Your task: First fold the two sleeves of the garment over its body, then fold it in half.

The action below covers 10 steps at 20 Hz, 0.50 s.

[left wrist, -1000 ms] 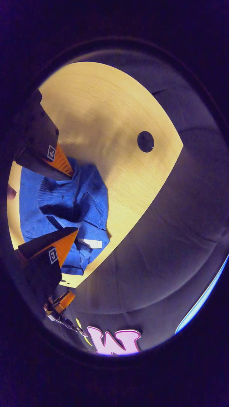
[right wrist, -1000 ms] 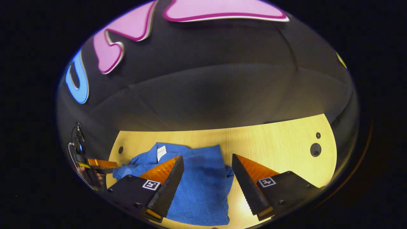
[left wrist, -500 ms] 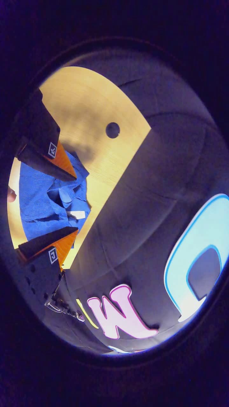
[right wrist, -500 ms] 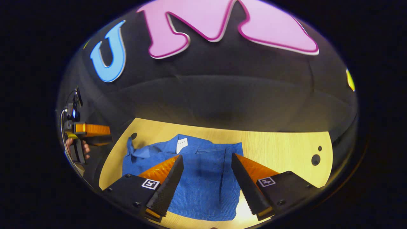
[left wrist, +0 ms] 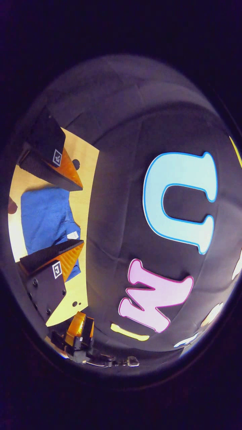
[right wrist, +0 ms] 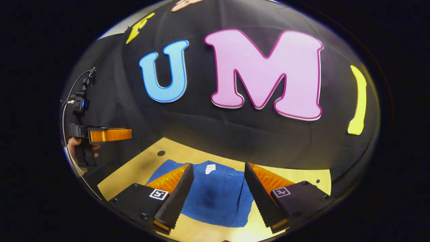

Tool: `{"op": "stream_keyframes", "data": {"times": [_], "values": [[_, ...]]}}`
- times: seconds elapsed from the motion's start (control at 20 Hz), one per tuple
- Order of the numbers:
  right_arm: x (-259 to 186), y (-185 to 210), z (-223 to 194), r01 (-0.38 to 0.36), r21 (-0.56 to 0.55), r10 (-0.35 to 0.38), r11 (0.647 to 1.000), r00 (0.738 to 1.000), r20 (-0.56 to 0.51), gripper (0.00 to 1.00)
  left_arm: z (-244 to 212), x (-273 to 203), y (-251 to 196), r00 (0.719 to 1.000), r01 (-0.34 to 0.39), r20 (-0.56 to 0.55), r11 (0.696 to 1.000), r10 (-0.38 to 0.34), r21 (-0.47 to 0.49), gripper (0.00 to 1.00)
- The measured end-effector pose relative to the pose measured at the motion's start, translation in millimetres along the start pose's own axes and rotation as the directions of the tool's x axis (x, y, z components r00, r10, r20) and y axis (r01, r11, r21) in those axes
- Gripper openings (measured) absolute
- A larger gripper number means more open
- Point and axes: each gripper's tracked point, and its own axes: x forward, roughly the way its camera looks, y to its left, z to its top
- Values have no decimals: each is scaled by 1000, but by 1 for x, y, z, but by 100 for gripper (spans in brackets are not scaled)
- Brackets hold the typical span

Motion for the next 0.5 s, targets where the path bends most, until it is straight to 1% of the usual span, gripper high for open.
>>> {"op": "stream_keyframes", "data": {"times": [0.1,0.2,0.25,0.35,0.4,0.5], "values": [[-36,17,7,29,-18,-28,999,998,56,96,-2,-37,-21,998,-14,70,997,9,79,85],[-77,40,11,59,-15,-56,998,992,114,95,-7,-76,-44,992,-18,128,991,1,135,84],[-96,51,12,76,-10,-74,997,988,139,95,-10,-94,-52,989,-30,149,988,8,151,84],[-133,62,11,131,6,-130,991,973,189,96,-14,-123,-67,979,-39,205,988,8,147,84],[-150,71,14,143,15,-143,990,965,222,96,-16,-143,-71,972,-26,235,991,-7,134,84],[-181,85,16,162,39,-166,986,949,269,95,-14,-172,-77,952,-27,306,994,-7,108,84]]}}
